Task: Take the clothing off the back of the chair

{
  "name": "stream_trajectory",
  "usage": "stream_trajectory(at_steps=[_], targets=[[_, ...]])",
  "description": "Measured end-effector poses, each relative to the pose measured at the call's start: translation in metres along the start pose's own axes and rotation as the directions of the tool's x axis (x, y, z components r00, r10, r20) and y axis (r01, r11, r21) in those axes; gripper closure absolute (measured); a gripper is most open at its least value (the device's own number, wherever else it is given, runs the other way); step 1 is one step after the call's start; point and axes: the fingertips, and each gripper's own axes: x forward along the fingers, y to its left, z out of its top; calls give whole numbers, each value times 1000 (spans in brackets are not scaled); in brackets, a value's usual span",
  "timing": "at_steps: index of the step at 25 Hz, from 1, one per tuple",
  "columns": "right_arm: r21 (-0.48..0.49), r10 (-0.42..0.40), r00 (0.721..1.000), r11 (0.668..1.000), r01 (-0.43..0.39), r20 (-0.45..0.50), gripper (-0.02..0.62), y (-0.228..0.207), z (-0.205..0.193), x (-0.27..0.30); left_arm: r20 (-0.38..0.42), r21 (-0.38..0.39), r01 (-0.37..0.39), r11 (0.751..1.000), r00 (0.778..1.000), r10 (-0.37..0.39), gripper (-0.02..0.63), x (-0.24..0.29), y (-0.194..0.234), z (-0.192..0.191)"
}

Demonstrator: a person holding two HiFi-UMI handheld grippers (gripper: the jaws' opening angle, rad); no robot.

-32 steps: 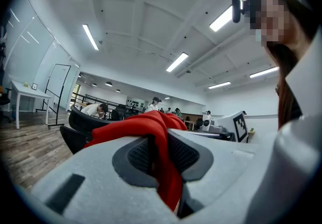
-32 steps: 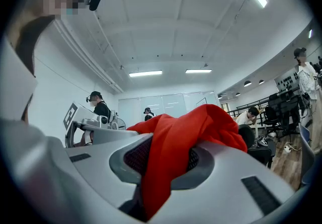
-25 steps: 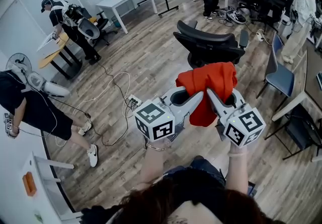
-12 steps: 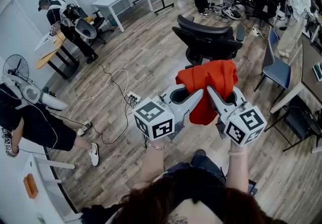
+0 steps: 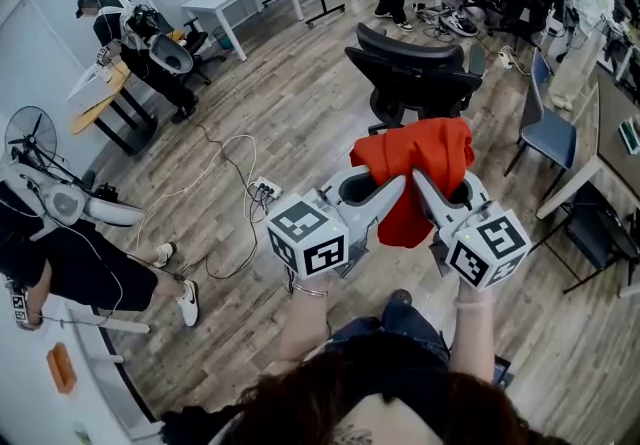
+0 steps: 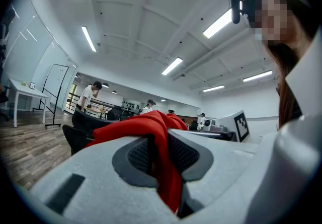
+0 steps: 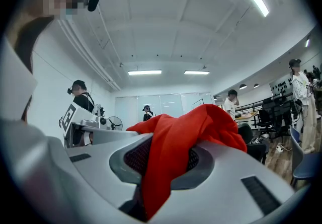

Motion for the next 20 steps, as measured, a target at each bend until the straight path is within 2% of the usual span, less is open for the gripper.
stream_trajectory(at_steps=[20], targets=[[0, -22, 1000, 1000, 22, 1, 510, 0, 4, -8, -1, 6, 14, 1000, 1000, -14, 535, 3, -9, 2]])
